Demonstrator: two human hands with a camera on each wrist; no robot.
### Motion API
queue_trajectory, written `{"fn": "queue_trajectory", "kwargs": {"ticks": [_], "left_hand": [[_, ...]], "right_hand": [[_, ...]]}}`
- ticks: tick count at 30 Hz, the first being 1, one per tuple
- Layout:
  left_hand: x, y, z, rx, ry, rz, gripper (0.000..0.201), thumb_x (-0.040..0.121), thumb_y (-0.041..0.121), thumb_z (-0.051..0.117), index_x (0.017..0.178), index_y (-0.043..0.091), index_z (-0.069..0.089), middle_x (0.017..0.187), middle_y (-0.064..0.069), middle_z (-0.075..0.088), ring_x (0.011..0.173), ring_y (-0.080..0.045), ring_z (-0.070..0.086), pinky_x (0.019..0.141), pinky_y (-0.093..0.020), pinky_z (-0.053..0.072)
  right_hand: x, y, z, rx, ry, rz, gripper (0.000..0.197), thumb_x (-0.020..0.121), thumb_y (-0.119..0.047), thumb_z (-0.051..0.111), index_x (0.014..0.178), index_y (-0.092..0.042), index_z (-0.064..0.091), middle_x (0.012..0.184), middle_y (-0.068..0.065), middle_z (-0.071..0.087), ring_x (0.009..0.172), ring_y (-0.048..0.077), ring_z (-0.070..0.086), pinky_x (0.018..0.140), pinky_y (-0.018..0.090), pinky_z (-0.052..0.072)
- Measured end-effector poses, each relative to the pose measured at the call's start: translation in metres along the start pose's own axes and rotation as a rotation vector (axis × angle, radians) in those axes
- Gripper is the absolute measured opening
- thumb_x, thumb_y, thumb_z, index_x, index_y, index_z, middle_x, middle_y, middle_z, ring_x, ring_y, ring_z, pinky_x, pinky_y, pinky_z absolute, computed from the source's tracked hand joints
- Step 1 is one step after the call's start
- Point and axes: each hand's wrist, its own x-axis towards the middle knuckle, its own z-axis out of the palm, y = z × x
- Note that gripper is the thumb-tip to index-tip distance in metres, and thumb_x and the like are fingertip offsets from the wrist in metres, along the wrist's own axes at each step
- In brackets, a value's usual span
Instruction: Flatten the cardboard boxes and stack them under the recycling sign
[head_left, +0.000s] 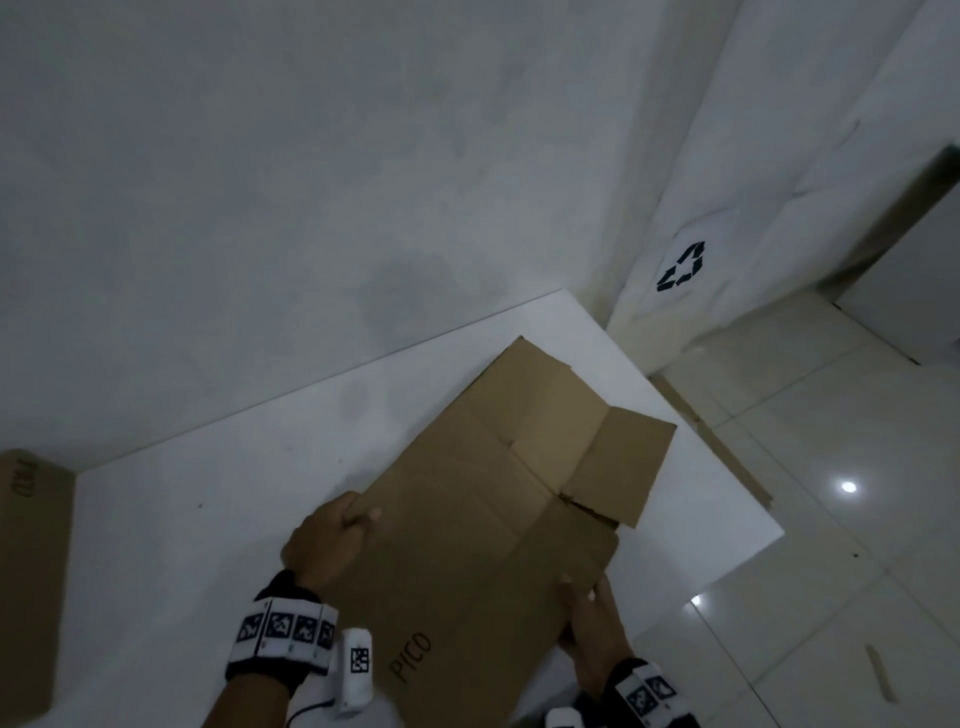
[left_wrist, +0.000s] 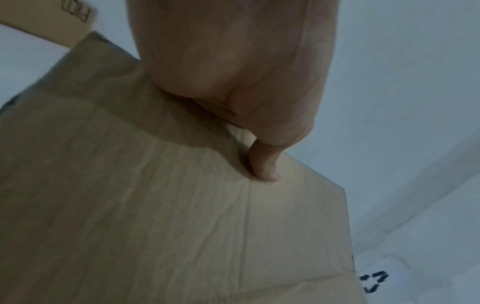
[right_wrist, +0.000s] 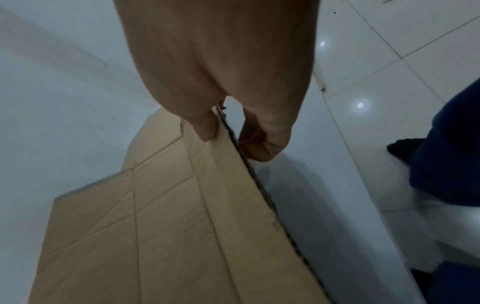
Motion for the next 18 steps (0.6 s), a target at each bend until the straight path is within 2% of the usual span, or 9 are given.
{"fn": "queue_trajectory", "kwargs": {"ticks": [2,5,8,11,15,18], "left_hand": [[-0.008,0.032,0.020,-0.101,-0.003,-0.020,0.030,0.087,0.055,0.055,0.072,0.030,0.061,0.076,0.009,0.067,0.074,-0.017,0.064,0.075,-0.032,0.050],[-0.019,0.084,0.056,-0.236,-0.039,-0.012,0.027,0.086,0.054,0.057,0.069,0.033,0.062,0.076,0.008,0.068,0.077,-0.019,0.066,0.074,-0.032,0.050],[-0.031,0.138,0.094,-0.328,-0.101,-0.002,0.027,0.083,0.056,0.057,0.076,0.031,0.066,0.077,0.007,0.071,0.077,-0.019,0.068,0.081,-0.041,0.055],[-0.042,0.193,0.133,-0.392,-0.184,0.030,0.031,0.077,0.060,0.058,0.078,0.031,0.069,0.080,0.007,0.073,0.079,-0.021,0.069,0.083,-0.047,0.056],[-0.049,0.256,0.183,-0.410,-0.269,0.076,0.043,0.069,0.069,0.058,0.073,0.027,0.065,0.080,0.008,0.072,0.083,-0.022,0.068,0.087,-0.048,0.054],[-0.047,0.299,0.215,-0.421,-0.330,0.079,0.052,0.069,0.069,0.058,0.077,0.017,0.064,0.080,-0.001,0.071,0.083,-0.026,0.068,0.087,-0.049,0.052]], "right_hand": [[0.006,-0.021,-0.036,0.041,-0.009,-0.069,0.038,0.094,-0.034,0.060,0.131,-0.031,0.050,0.125,0.004,0.061,0.108,0.031,0.061,0.086,0.048,0.055],[0.010,-0.057,-0.097,0.089,0.003,-0.156,0.032,0.095,-0.040,0.057,0.125,-0.030,0.053,0.118,-0.001,0.062,0.104,0.027,0.061,0.078,0.044,0.056],[0.010,-0.090,-0.156,0.155,0.053,-0.218,0.031,0.096,-0.042,0.054,0.125,-0.031,0.055,0.120,0.000,0.064,0.107,0.029,0.062,0.091,0.053,0.052],[0.005,-0.113,-0.212,0.212,0.132,-0.291,0.020,0.098,-0.038,0.050,0.117,-0.036,0.052,0.118,-0.003,0.062,0.108,0.029,0.060,0.099,0.055,0.046],[0.003,-0.132,-0.283,0.227,0.231,-0.335,0.026,0.098,-0.040,0.049,0.124,-0.039,0.044,0.122,0.001,0.058,0.109,0.032,0.059,0.097,0.056,0.047],[0.010,-0.145,-0.329,0.218,0.317,-0.320,0.036,0.097,-0.041,0.050,0.132,-0.038,0.042,0.127,0.003,0.056,0.109,0.033,0.059,0.096,0.058,0.047]]}}
